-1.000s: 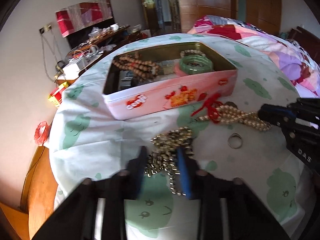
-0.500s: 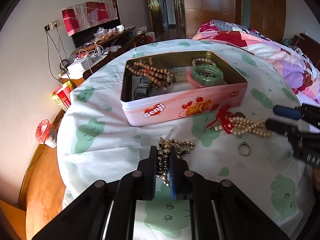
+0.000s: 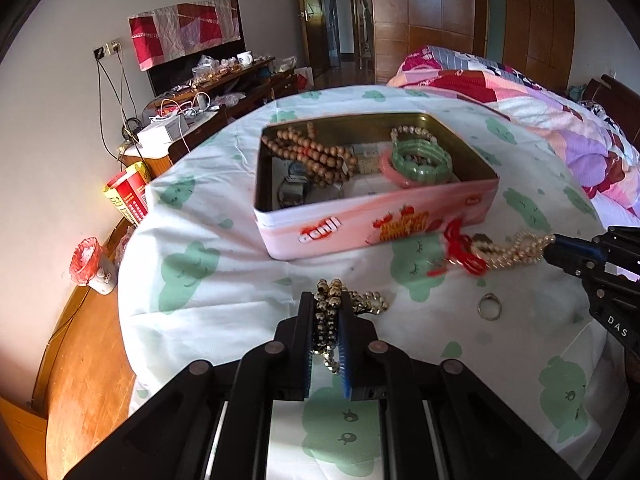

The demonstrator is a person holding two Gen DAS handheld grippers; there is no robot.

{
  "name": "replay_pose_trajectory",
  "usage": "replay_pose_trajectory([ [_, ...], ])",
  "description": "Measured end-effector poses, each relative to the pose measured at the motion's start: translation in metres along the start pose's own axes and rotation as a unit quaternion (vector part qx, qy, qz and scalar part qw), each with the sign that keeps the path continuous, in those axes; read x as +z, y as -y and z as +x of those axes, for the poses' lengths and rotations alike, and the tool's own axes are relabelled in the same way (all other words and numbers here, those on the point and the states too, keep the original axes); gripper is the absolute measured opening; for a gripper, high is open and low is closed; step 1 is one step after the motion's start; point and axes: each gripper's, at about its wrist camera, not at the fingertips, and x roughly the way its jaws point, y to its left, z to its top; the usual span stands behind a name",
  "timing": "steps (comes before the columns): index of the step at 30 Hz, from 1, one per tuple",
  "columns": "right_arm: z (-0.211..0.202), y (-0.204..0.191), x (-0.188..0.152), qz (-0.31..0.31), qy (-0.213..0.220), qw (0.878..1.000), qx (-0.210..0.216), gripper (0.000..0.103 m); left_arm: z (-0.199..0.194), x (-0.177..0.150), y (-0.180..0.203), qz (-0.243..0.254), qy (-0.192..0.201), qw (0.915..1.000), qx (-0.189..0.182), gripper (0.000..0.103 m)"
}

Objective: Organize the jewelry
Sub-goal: 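Carry the pearl necklace in the right tool while the left tool carries the gold necklace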

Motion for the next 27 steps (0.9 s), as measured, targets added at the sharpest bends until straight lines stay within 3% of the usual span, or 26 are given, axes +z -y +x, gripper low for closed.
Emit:
replay_pose_trajectory([
  [6,-0.011,0.014,0.006,0.015,0.016,1.0,-0.018,0.008,-0.011,0.008,-0.011,-0.017,0.014,0.9998,0.001,0.01],
  [17,-0.05,0.023,0.024,0.04,0.084,0.995,-0.027,0.008,-0.036,0.02,-0.017,-0.026,0.045,0.9987,-0.004,0.01],
  [27,-0.056,0.024,0.034,0.042,0.103,0.993,-0.027,0.008,-0.049,0.034,-0.019,-0.021,0.063,0.9978,-0.007,0.01],
])
